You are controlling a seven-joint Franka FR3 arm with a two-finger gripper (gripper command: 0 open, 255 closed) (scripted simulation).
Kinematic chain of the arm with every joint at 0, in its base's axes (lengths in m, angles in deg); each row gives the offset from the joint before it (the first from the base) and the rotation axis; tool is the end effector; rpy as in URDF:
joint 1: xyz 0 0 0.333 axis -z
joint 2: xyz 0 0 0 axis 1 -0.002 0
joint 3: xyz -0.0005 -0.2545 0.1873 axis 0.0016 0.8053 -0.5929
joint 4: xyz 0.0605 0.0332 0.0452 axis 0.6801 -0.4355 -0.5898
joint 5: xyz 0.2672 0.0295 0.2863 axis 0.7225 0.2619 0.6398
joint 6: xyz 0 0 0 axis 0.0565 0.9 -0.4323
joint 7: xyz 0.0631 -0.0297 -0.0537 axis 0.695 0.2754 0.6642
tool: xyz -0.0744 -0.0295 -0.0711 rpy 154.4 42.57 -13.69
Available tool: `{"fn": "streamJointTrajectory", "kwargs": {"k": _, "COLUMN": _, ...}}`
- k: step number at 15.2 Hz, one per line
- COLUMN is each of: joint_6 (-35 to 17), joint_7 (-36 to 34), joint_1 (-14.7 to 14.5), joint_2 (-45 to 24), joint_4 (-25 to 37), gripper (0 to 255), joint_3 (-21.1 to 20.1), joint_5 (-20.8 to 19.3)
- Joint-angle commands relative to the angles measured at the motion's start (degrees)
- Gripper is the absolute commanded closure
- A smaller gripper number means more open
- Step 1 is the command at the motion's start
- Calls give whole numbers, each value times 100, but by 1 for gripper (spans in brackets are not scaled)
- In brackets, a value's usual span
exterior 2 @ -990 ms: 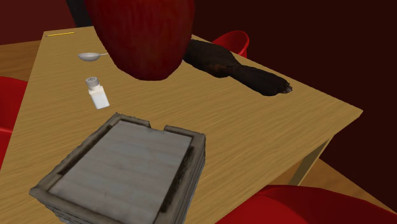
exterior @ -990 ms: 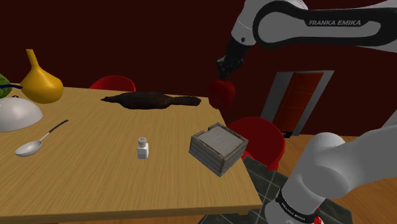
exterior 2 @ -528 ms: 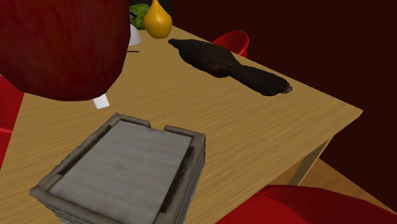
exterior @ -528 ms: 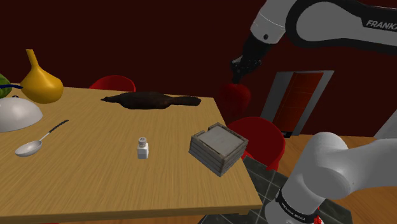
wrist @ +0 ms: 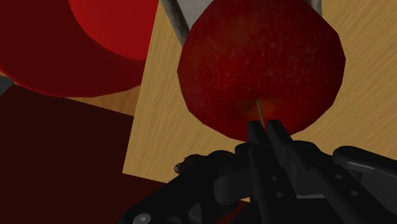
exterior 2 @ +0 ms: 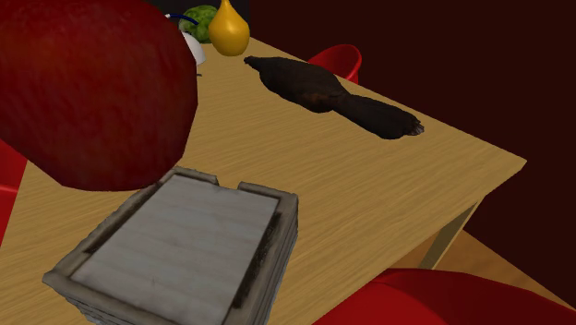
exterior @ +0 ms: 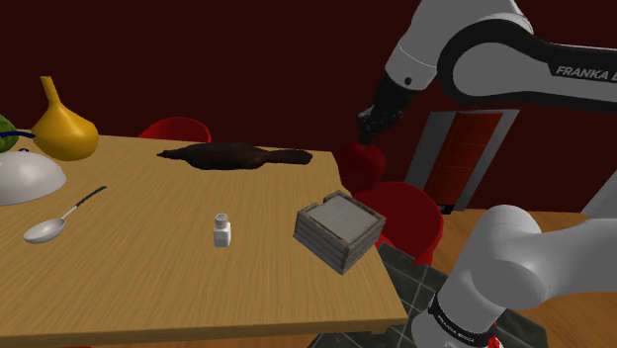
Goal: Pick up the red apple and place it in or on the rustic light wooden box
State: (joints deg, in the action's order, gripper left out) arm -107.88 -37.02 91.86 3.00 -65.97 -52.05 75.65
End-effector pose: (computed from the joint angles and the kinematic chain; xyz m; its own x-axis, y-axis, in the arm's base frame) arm 0.2851 0.0119 0.5909 0.8411 -0.3612 0.4025 -0.4123 -0.9099 0.0451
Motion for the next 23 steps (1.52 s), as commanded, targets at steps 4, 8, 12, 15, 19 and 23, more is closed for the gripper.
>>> {"fn": "streamJointTrajectory", "kwargs": {"k": 4, "joint_6": -329, "joint_7": -73, "joint_1": -18, "joint_2": 127, "joint_4": -459, "gripper": 255, "joint_3": -18, "joint_5": -6}}
{"fn": "streamJointTrajectory", "kwargs": {"k": 8, "joint_6": -598, "joint_7": -127, "joint_1": -25, "joint_2": 186, "joint_4": -793, "gripper": 255, "joint_3": -28, "joint_5": -16}}
{"fn": "streamJointTrajectory", "kwargs": {"k": 12, "joint_6": -877, "joint_7": -183, "joint_1": -29, "joint_2": 226, "joint_4": -1116, "gripper": 255, "joint_3": -41, "joint_5": -28}}
{"fn": "streamJointTrajectory", "kwargs": {"k": 15, "joint_6": -1095, "joint_7": -227, "joint_1": -30, "joint_2": 240, "joint_4": -1351, "gripper": 255, "joint_3": -52, "joint_5": -39}}
{"fn": "streamJointTrajectory", "kwargs": {"k": 19, "joint_6": -1349, "joint_7": -280, "joint_1": -28, "joint_2": 240, "joint_4": -1609, "gripper": 255, "joint_3": -67, "joint_5": -54}}
{"fn": "streamJointTrajectory", "kwargs": {"k": 23, "joint_6": -1350, "joint_7": -281, "joint_1": -29, "joint_2": 239, "joint_4": -1608, "gripper": 255, "joint_3": -66, "joint_5": -55}}
